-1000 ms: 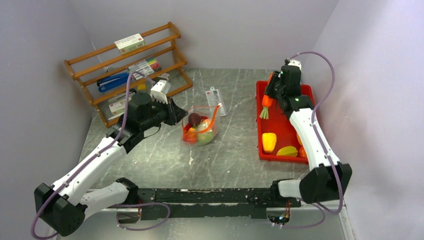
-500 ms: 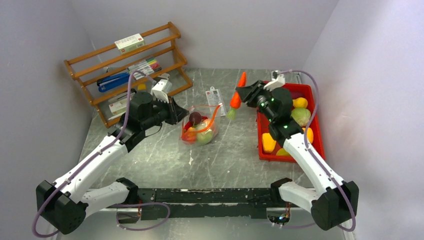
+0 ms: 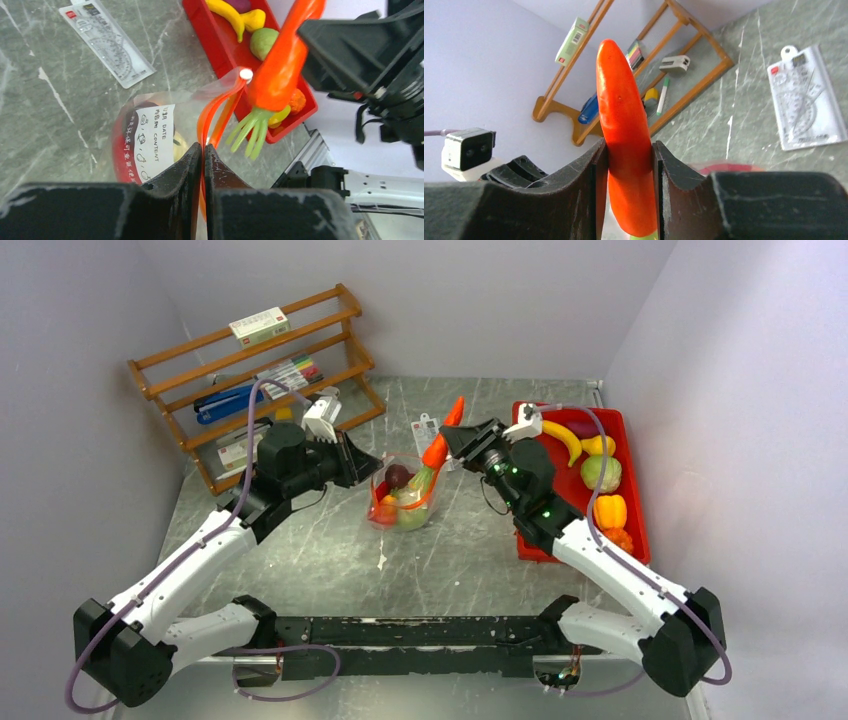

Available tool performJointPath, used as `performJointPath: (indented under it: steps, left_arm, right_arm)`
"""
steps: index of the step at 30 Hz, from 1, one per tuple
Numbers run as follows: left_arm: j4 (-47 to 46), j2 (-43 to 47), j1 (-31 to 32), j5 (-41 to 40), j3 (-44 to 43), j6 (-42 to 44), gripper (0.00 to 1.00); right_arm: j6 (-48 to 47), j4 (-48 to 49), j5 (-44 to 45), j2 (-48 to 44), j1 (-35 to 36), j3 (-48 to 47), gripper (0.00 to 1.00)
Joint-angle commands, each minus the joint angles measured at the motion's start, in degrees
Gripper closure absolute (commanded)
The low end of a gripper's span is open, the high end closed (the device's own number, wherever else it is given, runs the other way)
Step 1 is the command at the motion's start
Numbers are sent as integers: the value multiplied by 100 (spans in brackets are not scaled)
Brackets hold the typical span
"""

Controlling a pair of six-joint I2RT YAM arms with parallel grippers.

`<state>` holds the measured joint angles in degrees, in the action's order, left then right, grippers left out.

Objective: Place the food in the zip-top bag and seal the zipper
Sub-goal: Pick up the fake vegetable from the bin, then place the fake vegetable in the zipper food storage bag.

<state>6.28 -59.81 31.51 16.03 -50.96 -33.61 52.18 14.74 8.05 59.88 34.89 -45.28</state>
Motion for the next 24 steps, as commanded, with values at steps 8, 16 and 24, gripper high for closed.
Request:
performJointPath:
  steps: [8, 16, 24]
  left_arm:
    - [-495, -42, -31, 265, -41, -382, 93]
    - [-405, -98, -31, 345, -26, -384, 93]
    - [-419, 37, -31, 515, -5, -523, 93]
  right_arm:
    - [330, 671, 2406, 275, 1741, 144, 88]
    - [-4067, 1576, 246, 525, 1793, -6, 82]
    - [-6568, 2939, -1284, 201, 1783, 945, 83]
